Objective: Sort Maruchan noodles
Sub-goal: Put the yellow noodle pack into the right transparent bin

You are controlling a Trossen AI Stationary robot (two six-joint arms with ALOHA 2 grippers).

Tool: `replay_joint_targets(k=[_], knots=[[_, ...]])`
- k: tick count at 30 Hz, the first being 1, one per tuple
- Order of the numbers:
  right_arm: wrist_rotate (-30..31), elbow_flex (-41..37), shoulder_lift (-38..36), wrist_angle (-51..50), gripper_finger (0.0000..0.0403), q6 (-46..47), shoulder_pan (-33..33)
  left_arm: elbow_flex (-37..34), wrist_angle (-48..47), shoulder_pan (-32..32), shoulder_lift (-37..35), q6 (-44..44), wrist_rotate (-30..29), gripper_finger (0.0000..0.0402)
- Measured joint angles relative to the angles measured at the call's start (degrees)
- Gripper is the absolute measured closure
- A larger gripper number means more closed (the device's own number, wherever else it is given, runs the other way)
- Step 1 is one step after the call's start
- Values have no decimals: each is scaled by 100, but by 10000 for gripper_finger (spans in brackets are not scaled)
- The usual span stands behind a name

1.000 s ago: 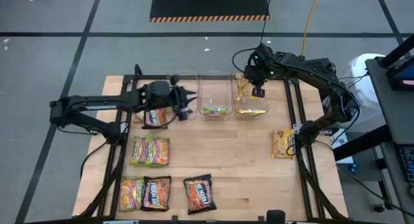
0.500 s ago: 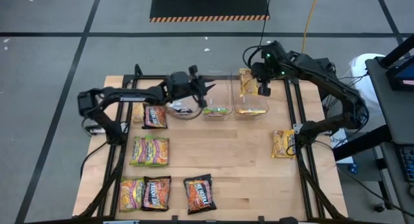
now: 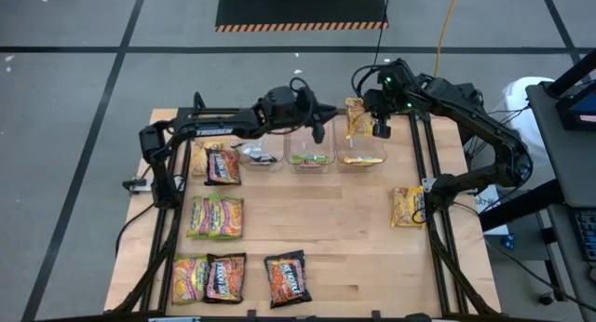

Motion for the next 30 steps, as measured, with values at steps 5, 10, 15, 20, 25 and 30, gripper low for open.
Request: replay_joint_targets(k=[5, 10, 15, 20, 25, 30], knots=[[5, 0, 0, 0, 403, 0, 48, 259, -66, 13, 329, -340, 215, 319], [286, 0, 0, -2, 403, 2, 177, 284, 55, 82, 497, -482, 296, 319], [409, 0, 0, -4, 403, 2, 292, 284, 326, 220, 526, -611, 514, 319], [407, 0, 0, -2, 403, 2, 381, 284, 656, 395, 520, -958, 932, 319], [407, 0, 0, 109, 403, 2, 442, 284, 664, 464, 520, -1073, 965, 319], [409, 0, 0, 277, 403, 1, 444, 284, 665, 468, 520, -1261, 1104, 319]])
